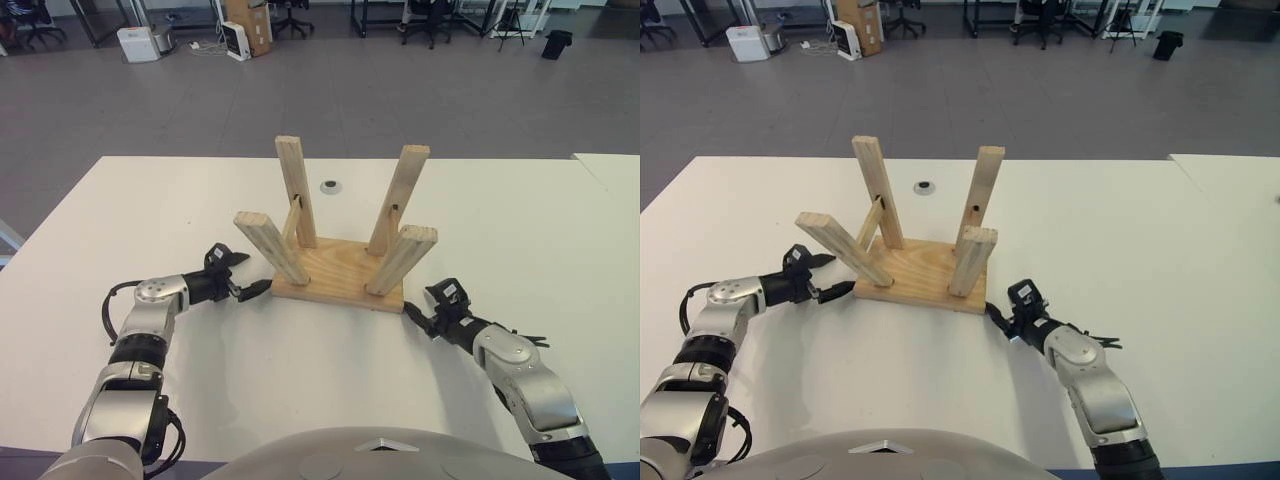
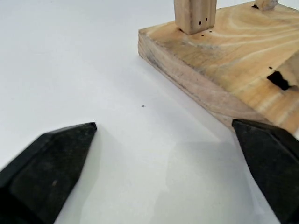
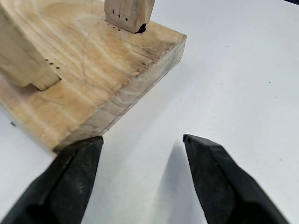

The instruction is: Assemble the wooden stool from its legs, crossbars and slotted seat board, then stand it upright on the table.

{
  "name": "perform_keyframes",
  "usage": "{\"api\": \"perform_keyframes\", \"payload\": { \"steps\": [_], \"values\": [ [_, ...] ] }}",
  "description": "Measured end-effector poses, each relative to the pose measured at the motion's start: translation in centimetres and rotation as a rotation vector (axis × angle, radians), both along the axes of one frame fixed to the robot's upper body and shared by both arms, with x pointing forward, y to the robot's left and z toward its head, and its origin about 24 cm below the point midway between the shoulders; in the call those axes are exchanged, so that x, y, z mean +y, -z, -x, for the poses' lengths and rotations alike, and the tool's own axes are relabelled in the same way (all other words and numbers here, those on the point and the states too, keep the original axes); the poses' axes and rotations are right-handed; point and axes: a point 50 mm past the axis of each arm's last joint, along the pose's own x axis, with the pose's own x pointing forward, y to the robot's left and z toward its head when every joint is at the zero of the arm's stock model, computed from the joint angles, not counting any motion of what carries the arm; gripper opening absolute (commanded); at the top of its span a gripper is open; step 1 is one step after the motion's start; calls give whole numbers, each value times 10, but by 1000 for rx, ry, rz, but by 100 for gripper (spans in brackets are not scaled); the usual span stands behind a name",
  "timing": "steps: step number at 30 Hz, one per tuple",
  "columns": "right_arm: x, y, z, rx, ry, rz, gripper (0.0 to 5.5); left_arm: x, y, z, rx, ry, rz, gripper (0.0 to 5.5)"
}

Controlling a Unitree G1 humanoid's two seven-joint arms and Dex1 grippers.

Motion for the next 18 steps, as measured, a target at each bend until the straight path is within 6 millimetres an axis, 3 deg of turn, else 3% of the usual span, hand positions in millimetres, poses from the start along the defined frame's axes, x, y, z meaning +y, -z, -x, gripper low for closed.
{"api": "perform_keyframes", "payload": {
  "steps": [4, 9, 11, 15, 18],
  "values": [
    [-2, -8, 3, 26, -40, 38, 324, -9, -12, 7, 68, 16, 26, 538],
    [-7, -35, 10, 82, -50, -97, 324, -14, -79, -3, -22, -15, 199, 538],
    [-11, -44, 11, 93, -32, -165, 324, -16, -94, -1, -36, -10, 252, 538],
    [-29, -70, 4, 34, 30, -284, 324, -17, -103, 6, -13, 8, 264, 538],
    [-38, -94, -4, -69, 36, -346, 324, -15, -90, 15, 75, -2, 256, 538]
  ]
}}
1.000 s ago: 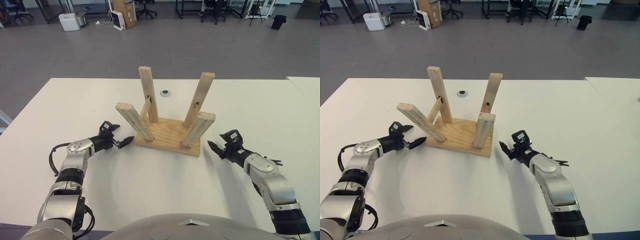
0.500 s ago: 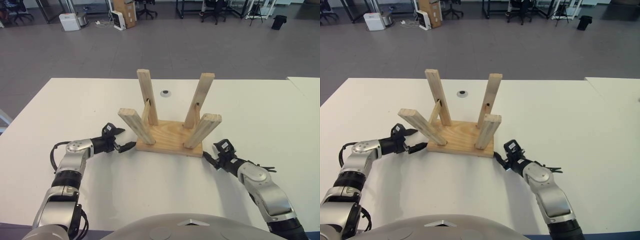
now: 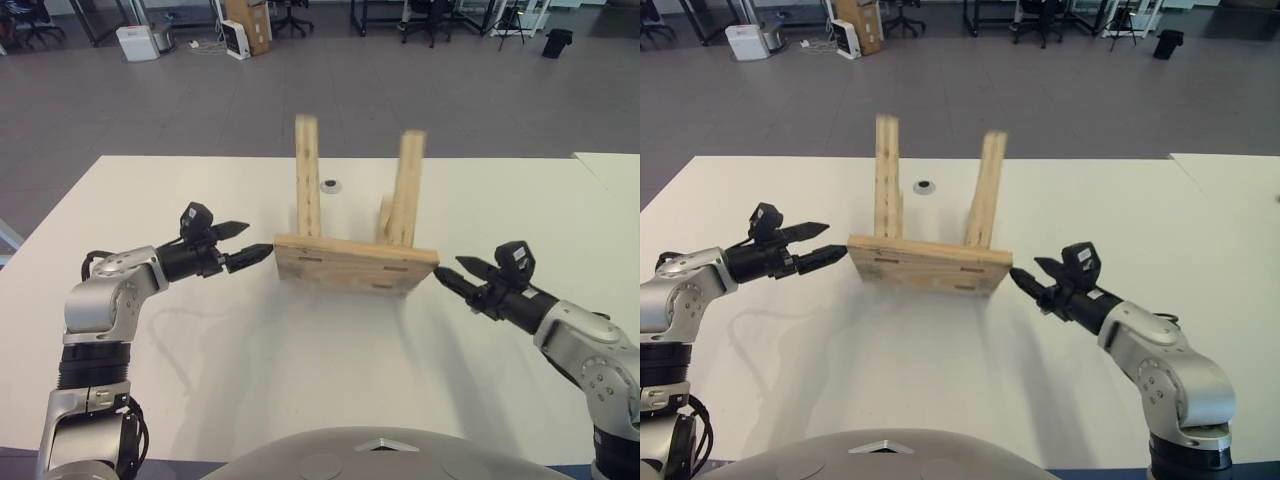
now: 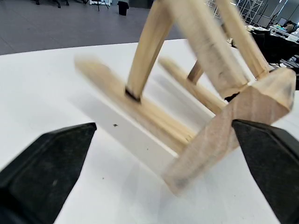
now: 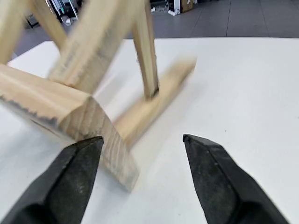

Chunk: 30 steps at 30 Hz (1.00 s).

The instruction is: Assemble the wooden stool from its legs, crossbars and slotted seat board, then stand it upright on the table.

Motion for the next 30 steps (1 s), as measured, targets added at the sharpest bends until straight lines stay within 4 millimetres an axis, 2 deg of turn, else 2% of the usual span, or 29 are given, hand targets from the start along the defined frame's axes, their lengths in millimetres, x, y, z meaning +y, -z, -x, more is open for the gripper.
{"api": "perform_keyframes", "payload": {
  "steps": [4, 8, 12, 13, 15, 18, 21, 25, 28, 30],
  "values": [
    [0, -14, 2, -38, -31, -69, 324, 2, -1, 3, 10, 1, -15, 538],
    [0, -15, 12, 3, -123, -31, 324, 7, 15, 18, 80, 24, -35, 538],
    [-17, 6, 20, 142, -227, -77, 324, 6, 25, 27, 145, 115, -25, 538],
    [-24, 18, 23, 204, -263, -79, 324, 0, 33, 31, 187, 169, -6, 538],
    [-24, 36, 28, 304, -337, -92, 324, -20, 52, 40, 255, 265, 56, 538],
    [-38, 38, 23, 358, -407, 18, 324, -11, 61, 39, 276, 293, 2, 538],
    [-30, 47, 13, 354, -511, 70, 324, -3, 68, 28, 264, 297, -18, 538],
    [-17, 44, -1, 238, -601, 43, 324, -5, 64, 15, 199, 331, 22, 538],
    [-11, 47, -6, 199, -637, 18, 324, -10, 64, 16, 206, 381, 54, 538],
    [-5, 51, -7, 204, -663, 3, 304, -12, 65, 18, 225, 404, 67, 509]
  ]
}}
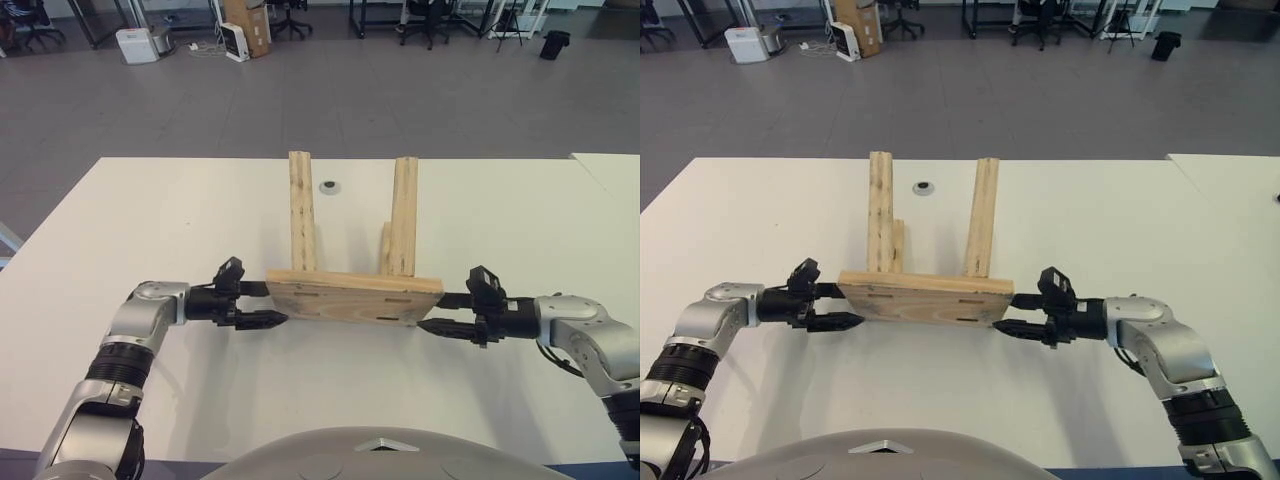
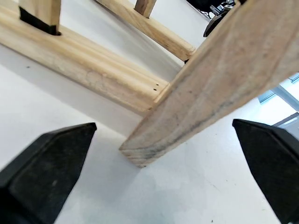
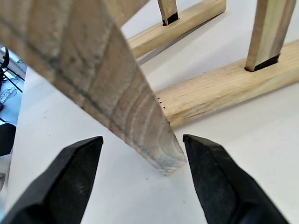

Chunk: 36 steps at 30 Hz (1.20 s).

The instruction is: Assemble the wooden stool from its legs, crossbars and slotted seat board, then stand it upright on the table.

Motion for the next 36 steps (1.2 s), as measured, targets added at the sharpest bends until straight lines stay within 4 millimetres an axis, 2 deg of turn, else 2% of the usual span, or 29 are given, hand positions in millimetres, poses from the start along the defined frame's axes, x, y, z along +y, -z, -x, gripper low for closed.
{"api": "perform_keyframes", "payload": {
  "steps": [7, 14, 17, 21, 25, 26, 28, 32, 34, 36],
  "values": [
    [2, 13, -5, 21, -9, 44, 182, -3, 7, -3, 3, 26, -21, 379],
    [3, 15, -5, 47, 12, -17, 182, -4, 12, -2, 7, 52, 4, 259],
    [5, 2, -6, 61, 45, -120, 181, 0, -1, -6, -10, 70, -5, 228],
    [7, -31, -2, 73, 14, -192, 167, -1, -26, -8, 58, 106, 19, 213],
    [10, -83, 5, 72, -89, -262, 140, -12, -75, -5, 159, 226, 73, 191],
    [8, -101, 3, 52, -105, -290, 138, -16, -87, -4, 209, 233, 96, 191],
    [5, -121, 3, 43, -112, -329, 138, -19, -101, -1, 318, 222, 146, 191],
    [-2, -126, 2, 145, -59, -424, 138, -21, -118, 0, 488, 192, 186, 191],
    [-3, -122, -2, 206, -6, -489, 138, -19, -122, -7, 562, 153, 244, 190],
    [0, -110, -10, 268, 81, -562, 137, -15, -125, -25, 604, 72, 360, 168]
  ]
}}
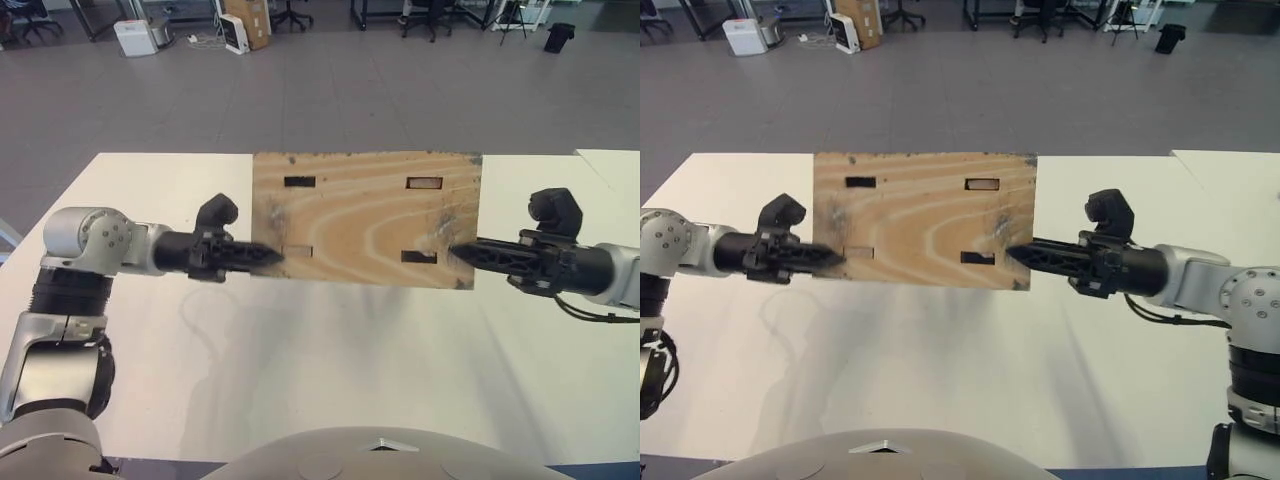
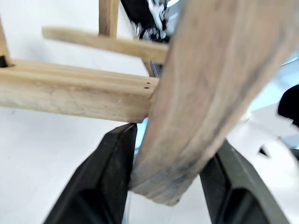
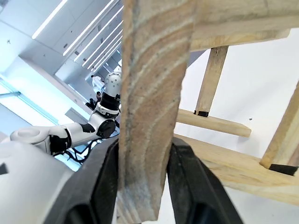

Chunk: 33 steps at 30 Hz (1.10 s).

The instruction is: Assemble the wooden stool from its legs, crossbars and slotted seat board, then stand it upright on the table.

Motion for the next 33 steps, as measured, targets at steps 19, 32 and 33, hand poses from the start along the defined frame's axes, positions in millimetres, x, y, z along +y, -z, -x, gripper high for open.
{"api": "perform_keyframes", "payload": {
  "steps": [19, 32, 33],
  "values": [
    [7, 7, -100, 418, 780, -118, 295, -48, 1, -85, 212, -522, 130, 153],
    [-30, 67, -89, 674, 1059, 43, 361, -38, -14, -67, 41, -542, -45, 153],
    [-31, 65, -88, 670, 1061, 34, 361, -36, -13, -62, 36, -514, -41, 153]
  ]
}}
